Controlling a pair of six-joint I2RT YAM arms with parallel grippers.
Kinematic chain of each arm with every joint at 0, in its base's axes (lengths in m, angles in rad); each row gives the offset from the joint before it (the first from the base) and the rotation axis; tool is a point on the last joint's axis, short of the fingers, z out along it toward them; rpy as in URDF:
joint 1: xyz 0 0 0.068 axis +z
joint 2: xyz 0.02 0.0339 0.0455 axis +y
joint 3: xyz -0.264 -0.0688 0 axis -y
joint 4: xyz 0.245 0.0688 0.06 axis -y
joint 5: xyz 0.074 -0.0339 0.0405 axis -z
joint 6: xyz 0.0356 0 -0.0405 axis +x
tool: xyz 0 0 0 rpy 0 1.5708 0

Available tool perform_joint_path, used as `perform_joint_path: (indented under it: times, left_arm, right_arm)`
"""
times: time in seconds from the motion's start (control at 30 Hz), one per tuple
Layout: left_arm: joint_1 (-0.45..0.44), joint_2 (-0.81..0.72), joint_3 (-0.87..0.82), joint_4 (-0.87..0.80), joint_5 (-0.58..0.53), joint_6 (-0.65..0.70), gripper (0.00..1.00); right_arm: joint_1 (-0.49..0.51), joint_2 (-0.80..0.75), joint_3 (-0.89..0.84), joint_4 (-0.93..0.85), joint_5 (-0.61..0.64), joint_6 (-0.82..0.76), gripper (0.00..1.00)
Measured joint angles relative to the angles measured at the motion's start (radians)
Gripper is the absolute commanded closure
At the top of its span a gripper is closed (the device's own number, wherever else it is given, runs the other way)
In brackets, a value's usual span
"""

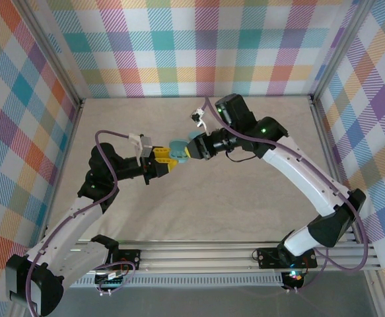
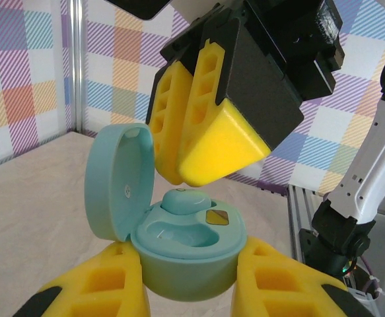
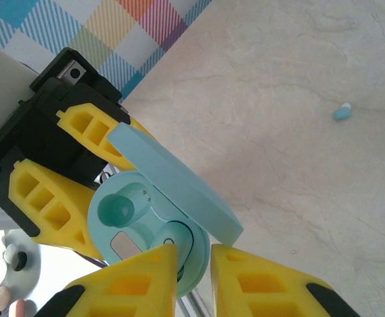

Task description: Insert the wireless bluetooth earbuds into the charging case

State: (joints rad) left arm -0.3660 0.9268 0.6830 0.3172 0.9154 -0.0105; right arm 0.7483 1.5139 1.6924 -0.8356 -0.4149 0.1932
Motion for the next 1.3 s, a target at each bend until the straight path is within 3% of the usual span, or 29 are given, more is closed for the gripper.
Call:
perform_joint_path:
  times: [0.3,0.9,0.93,1.0,1.17,1.3]
  left_arm:
    - [0.0,0.0,-0.001,-0.001,-0.013,0.01,1.0]
    - [0.0,-0.003,0.0,-0.128,-0.065,0.06,1.0]
    - [0.0,-0.003,0.0,-0.135,-0.069,0.06,1.0]
    - [0.0,-0.005,0.0,-0.142,-0.071,0.06,1.0]
    - [0.0,-0.006,0.003,-0.157,-0.07,0.06,1.0]
    - [0.0,-0.006,0.008,-0.162,-0.061,0.059,1.0]
  right_arm:
    - [0.015,0.011,0.03,-0.022,0.04,-0.019,0.76]
    - [0.013,-0.093,-0.007,0.087,-0.059,0.009,0.69]
    - [0.013,-0.093,-0.018,0.092,-0.062,0.008,0.67]
    - [0.012,-0.093,-0.047,0.104,-0.062,0.009,0.54]
    - [0.017,-0.093,-0.153,0.119,-0.038,-0.024,0.4]
    - [0.025,-0.093,-0.187,0.117,0.0,-0.073,0.36]
